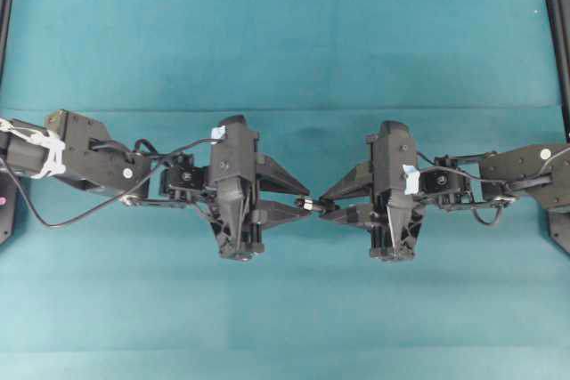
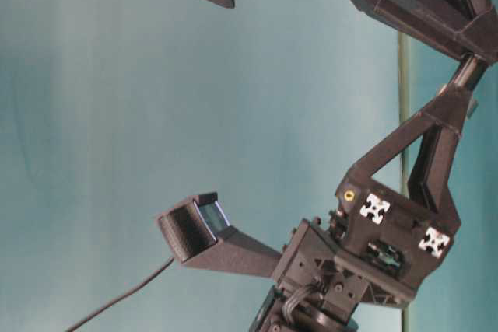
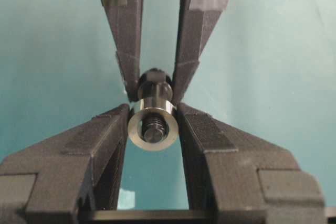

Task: Insert the washer onto the shaft with both hands.
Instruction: 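Slide washer down the shaft to the hex collar with left gripper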

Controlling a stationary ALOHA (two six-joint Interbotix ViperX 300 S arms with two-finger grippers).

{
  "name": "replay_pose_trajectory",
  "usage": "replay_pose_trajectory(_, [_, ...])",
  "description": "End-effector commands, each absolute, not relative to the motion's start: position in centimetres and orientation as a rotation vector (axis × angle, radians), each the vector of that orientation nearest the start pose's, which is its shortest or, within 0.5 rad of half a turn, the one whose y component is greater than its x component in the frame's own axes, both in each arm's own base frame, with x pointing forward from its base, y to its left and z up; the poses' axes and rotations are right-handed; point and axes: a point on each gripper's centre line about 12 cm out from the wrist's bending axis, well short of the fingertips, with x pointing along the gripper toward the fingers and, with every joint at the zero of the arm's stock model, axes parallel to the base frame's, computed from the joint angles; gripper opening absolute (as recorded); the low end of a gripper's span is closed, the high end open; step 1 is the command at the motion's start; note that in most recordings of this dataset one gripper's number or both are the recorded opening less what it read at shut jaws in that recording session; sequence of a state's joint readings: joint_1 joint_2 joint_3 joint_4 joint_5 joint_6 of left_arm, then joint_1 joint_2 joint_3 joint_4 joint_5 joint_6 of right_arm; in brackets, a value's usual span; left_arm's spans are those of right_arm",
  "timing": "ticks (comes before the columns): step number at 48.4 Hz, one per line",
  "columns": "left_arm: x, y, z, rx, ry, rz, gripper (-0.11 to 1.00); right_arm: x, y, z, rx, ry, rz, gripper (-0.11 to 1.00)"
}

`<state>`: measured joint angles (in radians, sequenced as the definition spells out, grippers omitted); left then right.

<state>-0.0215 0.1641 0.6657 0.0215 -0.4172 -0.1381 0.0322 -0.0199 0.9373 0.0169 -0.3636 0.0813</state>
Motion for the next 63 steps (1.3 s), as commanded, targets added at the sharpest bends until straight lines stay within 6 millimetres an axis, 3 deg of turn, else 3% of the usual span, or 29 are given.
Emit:
replay_pose_trajectory(1, [42.6,-1.2,15.4,-0.110,0.382,-0.012,0.37,34.3,1.1,13.8,0.087,0.513,0.003,-0.01])
replay_pose_trajectory(63, [44.1,-1.3,14.6,-0.105,0.445,-0.010,0.37,34.3,1.1,13.7,0.086,0.516,0.004,-0.01])
